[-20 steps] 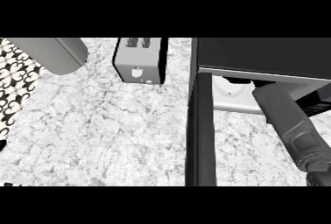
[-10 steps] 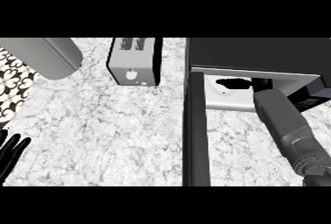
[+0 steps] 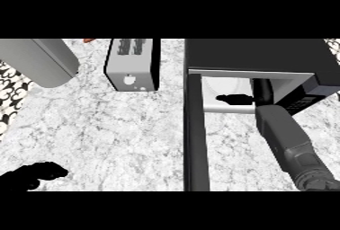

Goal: Pick up the milk, place it into the microwave and close the microwave

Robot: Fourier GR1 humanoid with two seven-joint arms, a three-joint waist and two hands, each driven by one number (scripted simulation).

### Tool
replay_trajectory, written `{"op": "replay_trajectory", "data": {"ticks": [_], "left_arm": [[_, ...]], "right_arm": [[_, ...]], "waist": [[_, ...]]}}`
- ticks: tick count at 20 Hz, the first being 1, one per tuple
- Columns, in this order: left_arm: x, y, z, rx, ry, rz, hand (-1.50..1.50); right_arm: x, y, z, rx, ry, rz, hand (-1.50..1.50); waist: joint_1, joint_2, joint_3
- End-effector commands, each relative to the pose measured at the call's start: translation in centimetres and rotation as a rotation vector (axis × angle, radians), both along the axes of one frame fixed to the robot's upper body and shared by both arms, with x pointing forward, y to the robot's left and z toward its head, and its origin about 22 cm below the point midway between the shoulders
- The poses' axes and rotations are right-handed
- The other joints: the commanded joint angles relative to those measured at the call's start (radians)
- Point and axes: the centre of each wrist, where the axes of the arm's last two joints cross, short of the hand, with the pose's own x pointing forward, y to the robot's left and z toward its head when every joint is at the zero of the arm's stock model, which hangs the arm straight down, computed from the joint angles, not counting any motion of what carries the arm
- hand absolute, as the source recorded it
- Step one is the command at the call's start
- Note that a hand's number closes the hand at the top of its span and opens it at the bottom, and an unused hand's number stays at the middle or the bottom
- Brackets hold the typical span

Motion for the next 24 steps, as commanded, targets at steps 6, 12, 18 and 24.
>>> {"op": "replay_trajectory", "data": {"ticks": [6,12,18,24], "left_arm": [[0.6,-4.1,-0.3,-0.021,0.055,-0.081,1.50],[2.1,-6.2,0.2,-0.014,0.080,-0.111,1.50],[1.5,-8.5,0.7,0.072,0.053,-0.187,1.50],[4.2,-13.5,1.6,0.118,0.033,-0.215,1.50]], "right_arm": [[-5.5,-1.3,-6.2,0.208,0.052,0.110,-1.50],[-8.8,-2.1,-8.7,0.218,0.069,0.106,-1.50],[-12.6,-4.2,-10.1,0.196,0.094,0.107,-1.50],[-17.8,-7.2,-10.7,0.204,0.083,0.077,-1.50]], "waist": [[-0.041,-0.014,0.000],[-0.075,-0.023,-0.002],[-0.078,-0.028,-0.003],[-0.090,-0.023,-0.003]]}}
